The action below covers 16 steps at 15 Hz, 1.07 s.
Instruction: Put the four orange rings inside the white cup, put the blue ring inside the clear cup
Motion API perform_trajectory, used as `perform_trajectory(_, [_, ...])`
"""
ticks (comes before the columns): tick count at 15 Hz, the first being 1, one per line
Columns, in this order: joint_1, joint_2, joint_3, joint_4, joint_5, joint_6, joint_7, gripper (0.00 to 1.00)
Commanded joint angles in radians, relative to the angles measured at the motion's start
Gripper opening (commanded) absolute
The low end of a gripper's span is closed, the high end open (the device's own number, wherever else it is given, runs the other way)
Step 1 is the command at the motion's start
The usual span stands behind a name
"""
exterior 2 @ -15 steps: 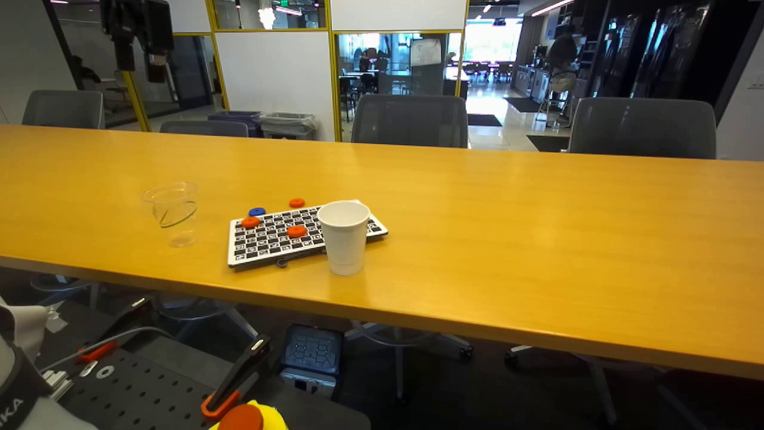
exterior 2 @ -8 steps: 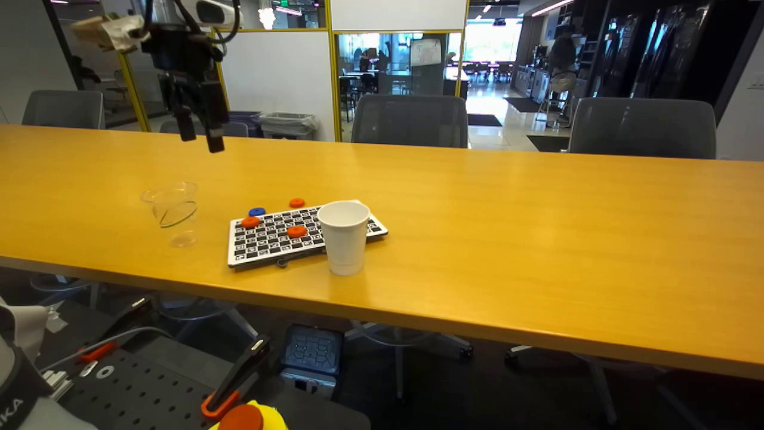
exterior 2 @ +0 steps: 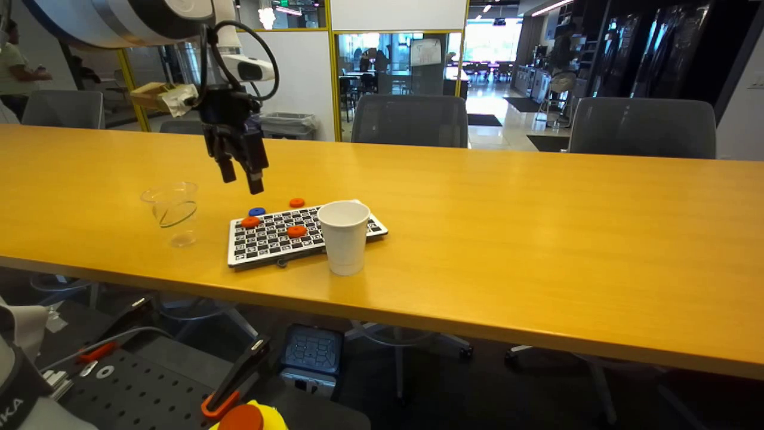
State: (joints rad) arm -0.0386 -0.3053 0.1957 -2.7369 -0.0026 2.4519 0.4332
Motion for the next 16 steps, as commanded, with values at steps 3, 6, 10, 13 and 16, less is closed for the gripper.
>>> perform_trajectory(3, [-0.017, 0.167, -0.036, 0.048, -0.058, 0.127, 0.031, 1.0])
perform_trajectory(6, [-0.019, 0.243, -0.062, 0.085, -0.093, 0.143, 0.051, 1.0])
perform_trajectory(10, [-0.006, 0.34, -0.108, 0.157, -0.183, 0.138, 0.123, 1.0])
perform_trajectory(13, [0.014, 0.41, -0.145, 0.214, -0.214, 0.131, 0.145, 1.0])
perform_trajectory(16, [0.034, 0.459, -0.176, 0.243, -0.194, 0.142, 0.13, 1.0])
